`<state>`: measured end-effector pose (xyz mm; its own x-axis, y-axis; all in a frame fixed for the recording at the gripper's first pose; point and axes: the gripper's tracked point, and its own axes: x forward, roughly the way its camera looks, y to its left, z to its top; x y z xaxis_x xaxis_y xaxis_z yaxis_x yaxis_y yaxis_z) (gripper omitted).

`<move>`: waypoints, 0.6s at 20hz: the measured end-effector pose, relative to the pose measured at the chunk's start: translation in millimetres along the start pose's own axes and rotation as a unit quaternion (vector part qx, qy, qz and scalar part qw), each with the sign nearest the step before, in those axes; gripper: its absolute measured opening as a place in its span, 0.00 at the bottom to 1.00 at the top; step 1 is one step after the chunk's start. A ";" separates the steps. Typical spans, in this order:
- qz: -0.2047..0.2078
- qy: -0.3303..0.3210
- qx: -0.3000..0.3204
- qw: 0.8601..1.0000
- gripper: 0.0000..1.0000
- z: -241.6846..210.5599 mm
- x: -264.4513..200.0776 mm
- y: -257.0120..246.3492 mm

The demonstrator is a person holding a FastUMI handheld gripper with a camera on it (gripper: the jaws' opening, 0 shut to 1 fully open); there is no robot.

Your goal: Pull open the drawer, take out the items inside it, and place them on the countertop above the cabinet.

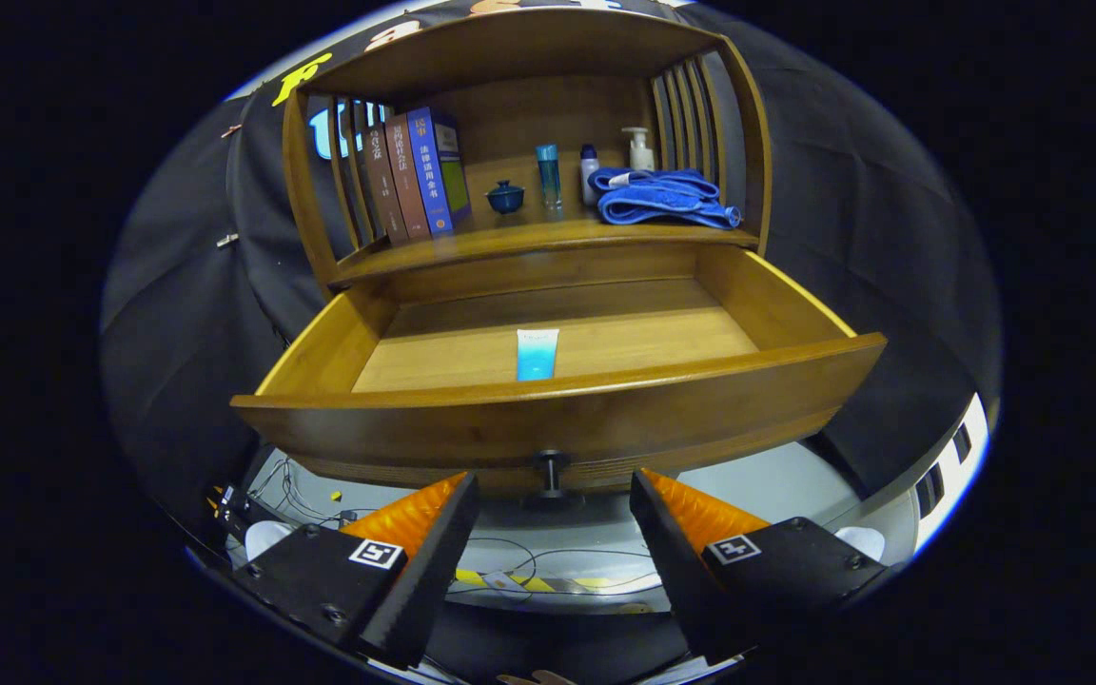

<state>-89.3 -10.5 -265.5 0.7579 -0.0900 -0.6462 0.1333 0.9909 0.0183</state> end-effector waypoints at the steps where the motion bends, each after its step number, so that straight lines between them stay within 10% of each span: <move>1: 0.002 -0.014 -0.001 1.000 1.00 14.2 -7.1 3.0; 12: 0.020 0.024 -0.023 0.999 1.00 110.1 68.7 36.0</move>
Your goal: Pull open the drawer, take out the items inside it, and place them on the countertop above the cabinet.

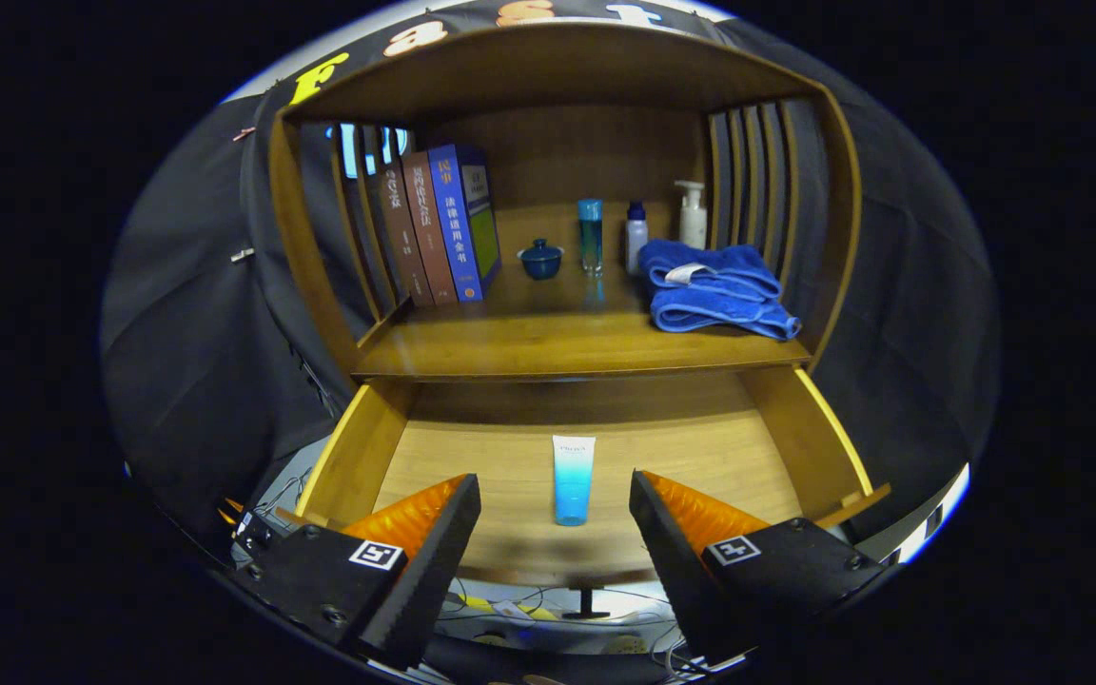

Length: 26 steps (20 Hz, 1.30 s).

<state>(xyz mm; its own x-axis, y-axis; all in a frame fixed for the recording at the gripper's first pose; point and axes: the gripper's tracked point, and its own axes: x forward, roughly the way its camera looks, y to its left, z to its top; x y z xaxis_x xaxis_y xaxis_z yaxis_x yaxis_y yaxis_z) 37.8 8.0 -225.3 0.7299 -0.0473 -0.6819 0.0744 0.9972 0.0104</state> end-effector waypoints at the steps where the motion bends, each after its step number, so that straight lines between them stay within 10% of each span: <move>1: -0.003 0.017 0.004 1.000 1.00 -1.6 13.7 -1.4; 17: -0.061 0.251 0.007 0.966 0.99 -76.5 121.1 -31.5; 26: -0.058 0.282 -0.006 0.958 0.47 -95.0 135.4 -31.7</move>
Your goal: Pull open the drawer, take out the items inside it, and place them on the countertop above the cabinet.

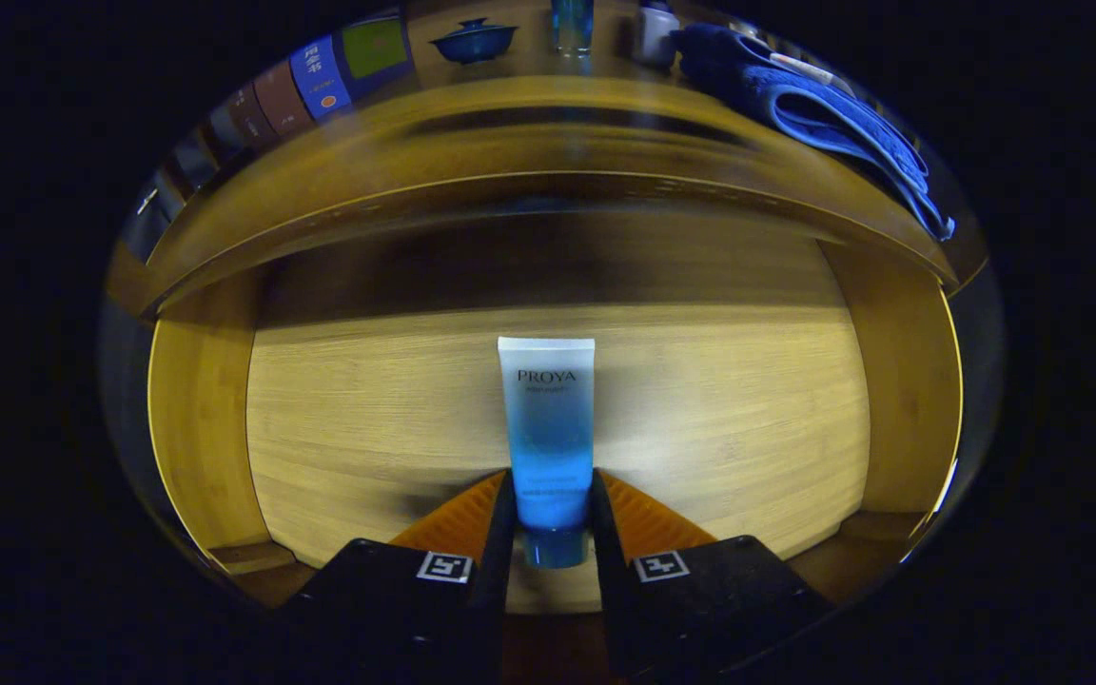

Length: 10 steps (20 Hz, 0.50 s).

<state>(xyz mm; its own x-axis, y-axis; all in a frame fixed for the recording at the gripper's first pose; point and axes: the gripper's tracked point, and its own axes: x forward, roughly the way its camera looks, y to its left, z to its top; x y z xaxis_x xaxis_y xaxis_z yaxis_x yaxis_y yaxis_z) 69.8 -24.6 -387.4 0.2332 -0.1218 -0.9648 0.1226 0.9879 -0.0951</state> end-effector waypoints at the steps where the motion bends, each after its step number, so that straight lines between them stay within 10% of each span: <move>1: 0.002 -0.001 -0.002 1.000 0.47 0.9 0.5 -1.2; 10: 0.044 -0.057 0.009 0.997 0.38 -4.8 -58.4 3.1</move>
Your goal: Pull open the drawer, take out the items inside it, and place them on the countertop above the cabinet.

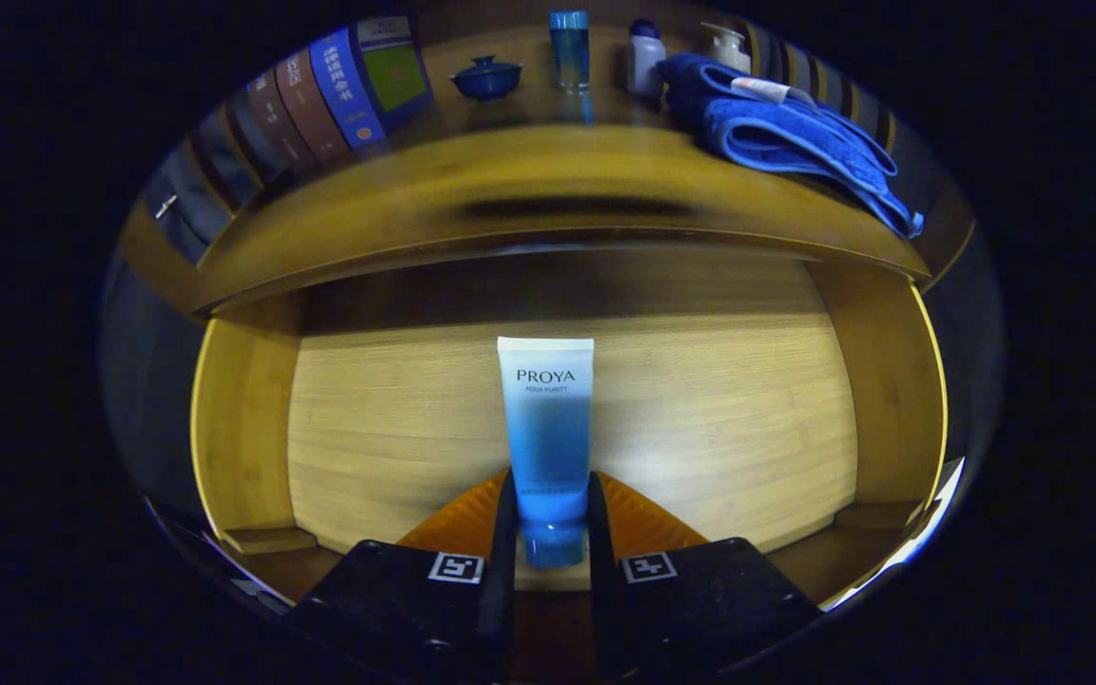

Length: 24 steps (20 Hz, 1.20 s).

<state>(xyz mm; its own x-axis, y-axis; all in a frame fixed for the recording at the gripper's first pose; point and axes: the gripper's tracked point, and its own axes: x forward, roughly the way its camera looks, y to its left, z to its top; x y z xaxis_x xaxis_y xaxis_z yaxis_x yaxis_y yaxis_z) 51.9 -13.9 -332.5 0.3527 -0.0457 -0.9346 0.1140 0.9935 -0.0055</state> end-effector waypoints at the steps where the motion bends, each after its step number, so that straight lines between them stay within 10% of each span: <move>1: 0.005 -0.012 -0.003 1.000 0.38 1.1 -11.2 0.2; 13: 0.026 -0.136 0.004 0.990 0.38 81.3 -100.0 -2.3; 24: 0.020 -0.145 -0.005 0.989 0.38 203.1 -38.4 10.1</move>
<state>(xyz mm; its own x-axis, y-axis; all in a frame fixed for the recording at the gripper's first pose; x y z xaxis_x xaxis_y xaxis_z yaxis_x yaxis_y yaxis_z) 228.1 -23.4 -224.4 0.6090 -0.0332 -0.7925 0.0860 0.9960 0.0244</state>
